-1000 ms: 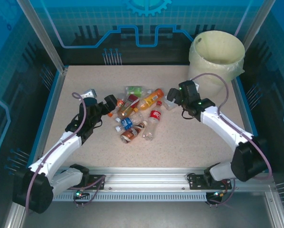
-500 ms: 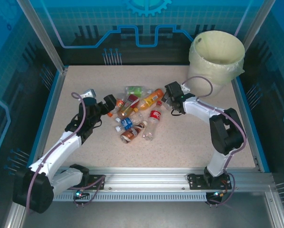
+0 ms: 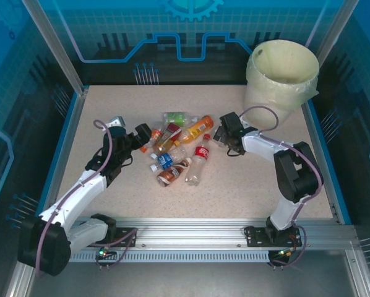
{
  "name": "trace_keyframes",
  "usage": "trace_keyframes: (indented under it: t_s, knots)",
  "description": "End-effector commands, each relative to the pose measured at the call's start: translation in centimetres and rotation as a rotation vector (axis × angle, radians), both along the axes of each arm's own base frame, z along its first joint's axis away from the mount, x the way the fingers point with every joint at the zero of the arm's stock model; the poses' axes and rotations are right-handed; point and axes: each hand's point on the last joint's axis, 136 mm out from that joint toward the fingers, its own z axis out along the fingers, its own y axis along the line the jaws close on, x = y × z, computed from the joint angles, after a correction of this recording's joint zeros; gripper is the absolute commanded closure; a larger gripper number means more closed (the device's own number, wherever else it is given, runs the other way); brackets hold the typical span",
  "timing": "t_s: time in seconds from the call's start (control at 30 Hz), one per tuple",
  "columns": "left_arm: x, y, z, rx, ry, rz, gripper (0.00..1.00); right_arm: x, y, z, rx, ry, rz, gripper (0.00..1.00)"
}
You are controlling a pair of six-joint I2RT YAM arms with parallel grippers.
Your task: Put the plastic bottles in the bin
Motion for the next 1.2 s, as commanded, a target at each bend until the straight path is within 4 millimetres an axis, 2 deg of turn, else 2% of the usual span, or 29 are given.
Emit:
trace_keyframes:
  t_s: [0.0, 0.27, 0.33, 0.53, 0.6, 0.7, 0.87, 0.9, 0.97, 1.17]
  knots:
    - [0.2, -0.1, -0.3, -0.033, 0.003, 0.004, 0.01, -5.4, -2.1, -1.8, -0.066, 0.168, 0.079, 0.03]
    - [0.7, -0.4, -0.5, -0.058, 0.007, -0.002, 0.01, -9.7, -4.3, -0.3, -0.123, 0.232, 0.185, 0.03]
    - [0.7, -0.5, -0.5, -0.061, 0.008, -0.002, 0.01, -11.2, -5.1, -0.7, -0.135, 0.269, 0.199, 0.03]
    - [0.8, -0.5, -0.6, -0.061, 0.009, -0.004, 0.01, -13.0, -7.3, 0.2, -0.16, 0.267, 0.152, 0.01]
    - [0.8, -0.5, -0.6, -0.063, 0.01, -0.003, 0.01, -12.6, -6.4, 0.7, -0.127, 0.226, 0.197, 0.01]
    - [0.8, -0.6, -0.6, -0.067, 0.009, -0.004, 0.01, -11.2, -4.2, 2.0, -0.068, 0.139, 0.336, 0.0]
    - [0.7, -0.6, -0.6, -0.067, 0.013, -0.004, 0.01, -9.8, -1.8, 3.5, -0.064, 0.1, 0.559, 0.0]
    - [0.7, -0.5, -0.6, -0.065, 0.015, -0.003, 0.01, -9.1, -1.2, 4.5, -0.067, 0.076, 0.603, 0.0]
    - [0.7, -0.5, -0.5, -0.063, 0.013, -0.002, 0.01, -8.7, -0.2, 5.1, -0.066, 0.063, 0.701, 0.0]
    - [0.7, -0.5, -0.4, -0.072, 0.014, -0.002, 0.01, -8.1, 1.1, 5.6, -0.15, 0.041, 0.948, 0.0]
